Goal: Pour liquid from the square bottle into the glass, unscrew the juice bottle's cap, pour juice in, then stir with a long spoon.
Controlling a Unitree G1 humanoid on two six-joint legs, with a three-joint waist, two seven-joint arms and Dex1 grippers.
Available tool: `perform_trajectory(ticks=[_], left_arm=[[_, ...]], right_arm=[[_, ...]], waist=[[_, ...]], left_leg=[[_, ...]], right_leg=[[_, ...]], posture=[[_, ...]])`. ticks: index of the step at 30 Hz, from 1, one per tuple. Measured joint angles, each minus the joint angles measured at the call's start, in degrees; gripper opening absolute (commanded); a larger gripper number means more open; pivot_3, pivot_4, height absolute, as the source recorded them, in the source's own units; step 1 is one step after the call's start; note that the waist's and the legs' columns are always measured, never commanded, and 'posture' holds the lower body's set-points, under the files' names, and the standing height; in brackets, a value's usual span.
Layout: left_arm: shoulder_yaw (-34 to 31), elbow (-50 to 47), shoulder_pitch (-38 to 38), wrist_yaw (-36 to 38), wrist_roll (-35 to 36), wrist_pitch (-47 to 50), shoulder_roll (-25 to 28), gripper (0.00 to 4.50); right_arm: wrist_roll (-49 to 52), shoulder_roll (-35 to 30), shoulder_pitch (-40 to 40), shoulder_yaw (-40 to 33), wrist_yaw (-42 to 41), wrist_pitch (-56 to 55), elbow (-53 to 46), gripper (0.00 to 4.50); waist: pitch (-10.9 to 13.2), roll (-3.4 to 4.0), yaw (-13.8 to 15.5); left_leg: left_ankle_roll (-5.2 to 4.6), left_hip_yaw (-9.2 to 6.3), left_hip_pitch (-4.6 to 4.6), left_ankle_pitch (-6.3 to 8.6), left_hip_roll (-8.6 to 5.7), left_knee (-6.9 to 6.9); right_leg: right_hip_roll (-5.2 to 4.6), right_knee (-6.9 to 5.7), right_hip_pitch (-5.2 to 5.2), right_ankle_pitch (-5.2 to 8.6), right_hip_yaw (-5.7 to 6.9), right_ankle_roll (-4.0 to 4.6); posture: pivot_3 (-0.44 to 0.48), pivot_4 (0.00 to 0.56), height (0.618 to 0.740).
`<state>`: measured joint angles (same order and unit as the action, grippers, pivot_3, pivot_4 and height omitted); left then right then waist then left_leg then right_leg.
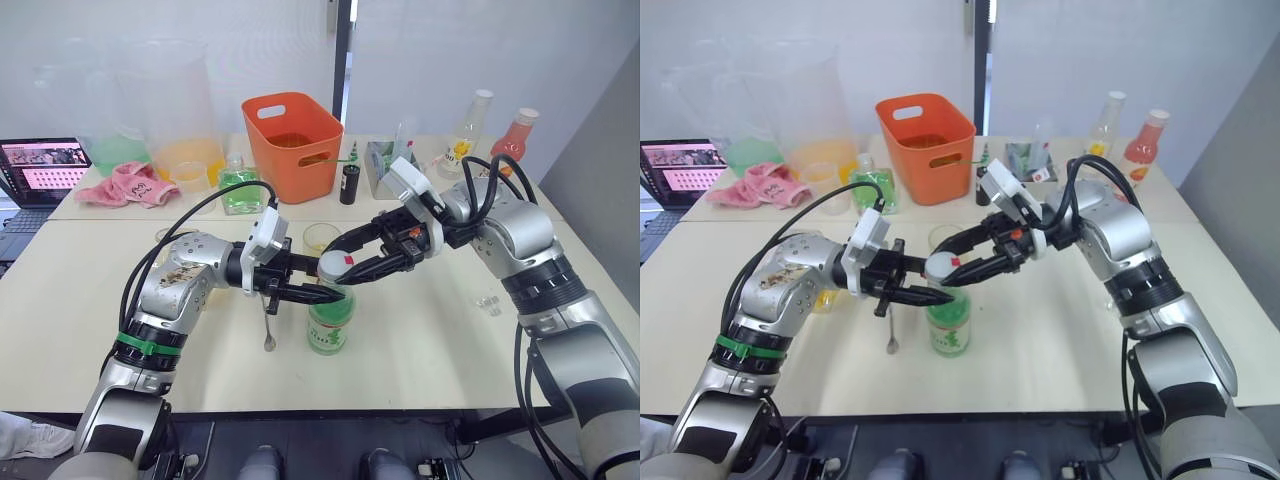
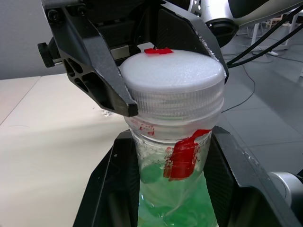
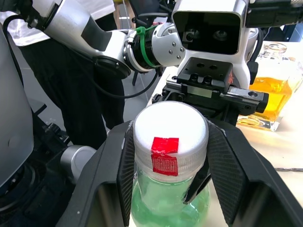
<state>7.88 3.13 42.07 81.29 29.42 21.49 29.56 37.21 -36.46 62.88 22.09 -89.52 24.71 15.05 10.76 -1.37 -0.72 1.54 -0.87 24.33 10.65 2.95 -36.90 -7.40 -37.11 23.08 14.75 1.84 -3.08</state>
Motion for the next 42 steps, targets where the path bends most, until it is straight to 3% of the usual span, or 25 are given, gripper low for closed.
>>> perform_trajectory(ticks=[4, 11, 16, 21, 28, 37, 42], left_arm=[[0.06, 0.49, 0.27, -0.60, -0.15, -0.02, -0.37, 1.38], [0.08, 1.29, 0.70, -0.93, -0.13, 0.04, -0.65, 1.38], [0.08, 1.16, 0.55, -2.54, -0.27, 0.03, -1.66, 1.38], [0.01, 1.24, 0.29, -3.50, -0.28, 0.03, -1.83, 1.38], [0.06, 2.48, 0.59, -3.29, -0.28, -0.66, -2.20, 1.38], [0.23, 2.95, 0.63, -2.38, -0.34, -1.68, -2.23, 1.38], [0.29, 2.90, 0.63, -2.32, -0.36, -1.71, -2.22, 1.38]], right_arm=[[0.28, -0.01, -0.85, -1.85, 0.25, 3.44, -2.76, 4.41], [3.62, -1.52, -7.48, -14.16, 12.72, 13.58, -15.11, 4.41], [5.94, -3.63, -19.00, -23.67, 31.79, 23.61, -32.60, 4.41], [14.76, -2.36, -26.17, -32.17, 50.11, 33.22, -50.51, 4.41], [19.03, 2.29, -30.00, -29.41, 67.25, 37.89, -57.91, 4.41], [18.94, 2.28, -30.00, -26.97, 72.72, 38.31, -57.86, 4.41], [19.24, 2.28, -30.00, -26.30, 73.43, 38.26, -57.68, 2.91]], waist=[[0.00, 0.00, 0.17], [0.00, 0.00, 0.26], [0.00, 0.00, 0.82], [0.00, -0.01, 1.15], [0.00, -0.01, 1.12], [0.00, -0.01, 1.16], [0.00, -0.01, 1.15]], left_leg=[[0.04, 0.00, 0.07, -0.02, 0.00, -0.01], [0.05, 0.01, 0.06, -0.03, 0.00, -0.01], [0.04, 0.01, 0.10, -0.03, -0.01, -0.01], [0.05, 0.01, 0.02, -0.03, -0.01, -0.04], [0.03, 0.01, 0.00, -0.04, -0.03, -0.05], [0.02, 0.00, 0.02, -0.05, -0.03, -0.05], [0.01, 0.00, 0.02, -0.05, -0.03, -0.05]], right_leg=[[0.00, -0.01, 0.04, 0.00, -0.01, 0.00], [0.00, 0.00, 0.03, 0.00, -0.01, 0.00], [0.00, 0.00, 0.05, 0.00, -0.04, 0.00], [0.00, -0.02, -0.01, -0.01, -0.07, 0.00], [0.00, -0.01, -0.03, -0.01, -0.11, 0.01], [0.00, 0.01, -0.03, -0.01, -0.12, 0.01], [0.00, 0.01, -0.03, -0.01, -0.12, 0.01]], posture=[[0.000, 0.150, 0.739], [0.000, 0.150, 0.739], [0.000, 0.150, 0.739], [0.000, 0.150, 0.739], [0.000, 0.150, 0.739], [0.000, 0.150, 0.739], [0.000, 0.150, 0.739]])
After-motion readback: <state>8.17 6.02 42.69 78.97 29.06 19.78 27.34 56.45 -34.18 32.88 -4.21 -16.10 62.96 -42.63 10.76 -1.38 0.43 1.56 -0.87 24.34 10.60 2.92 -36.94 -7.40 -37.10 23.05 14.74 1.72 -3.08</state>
